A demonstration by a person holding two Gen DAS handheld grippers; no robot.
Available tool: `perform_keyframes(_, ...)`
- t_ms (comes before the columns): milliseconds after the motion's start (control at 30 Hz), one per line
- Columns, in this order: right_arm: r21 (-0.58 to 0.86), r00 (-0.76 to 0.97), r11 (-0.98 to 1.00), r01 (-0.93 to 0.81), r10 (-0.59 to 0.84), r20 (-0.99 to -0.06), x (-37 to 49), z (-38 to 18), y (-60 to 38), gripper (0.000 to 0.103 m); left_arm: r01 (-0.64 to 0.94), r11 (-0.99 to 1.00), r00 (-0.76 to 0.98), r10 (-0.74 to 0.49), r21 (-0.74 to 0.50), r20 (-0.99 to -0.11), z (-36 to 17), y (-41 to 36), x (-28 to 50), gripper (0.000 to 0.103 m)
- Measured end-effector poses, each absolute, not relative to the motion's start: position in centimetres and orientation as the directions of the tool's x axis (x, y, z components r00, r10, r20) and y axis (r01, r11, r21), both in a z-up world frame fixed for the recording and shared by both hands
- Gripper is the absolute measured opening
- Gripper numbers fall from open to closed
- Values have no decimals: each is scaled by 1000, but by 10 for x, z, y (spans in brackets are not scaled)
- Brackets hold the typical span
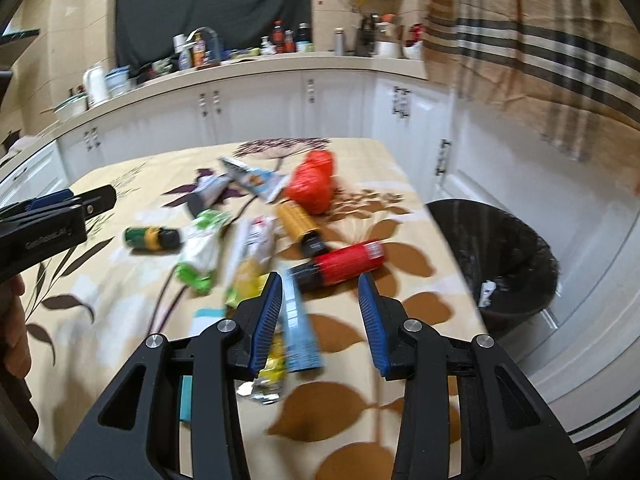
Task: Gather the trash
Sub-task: 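Return to the table and grasp the yellow wrapper with the right gripper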
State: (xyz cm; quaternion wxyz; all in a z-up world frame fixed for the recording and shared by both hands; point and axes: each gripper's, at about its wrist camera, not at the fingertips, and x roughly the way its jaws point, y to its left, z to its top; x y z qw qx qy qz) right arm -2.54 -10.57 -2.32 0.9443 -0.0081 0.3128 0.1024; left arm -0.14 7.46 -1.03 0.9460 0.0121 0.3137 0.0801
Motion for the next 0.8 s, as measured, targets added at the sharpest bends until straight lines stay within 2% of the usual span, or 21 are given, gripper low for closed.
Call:
perform_keyframes(100, 41, 772, 973, -229, 207, -601, -30, -27, -93, 36, -171, 983, 784, 177, 68, -595, -14, 89, -10, 67)
perform_keyframes(200, 31, 753, 967, -253, 216, -621, -32, -33, -84, 28, -185, 981, 776, 184, 60, -603, -18, 98, -16, 67)
perform_keyframes(733, 3, 738, 965, -263, 203, -643, -40, -44, -76, 25, -158, 986, 764, 150, 43, -627, -30, 94, -26, 67)
perform_keyframes(800, 0, 744, 964, -265, 205, -636, -42, -42, -77, 13, -152, 988, 766, 143, 40, -627, -29, 92, -27, 67)
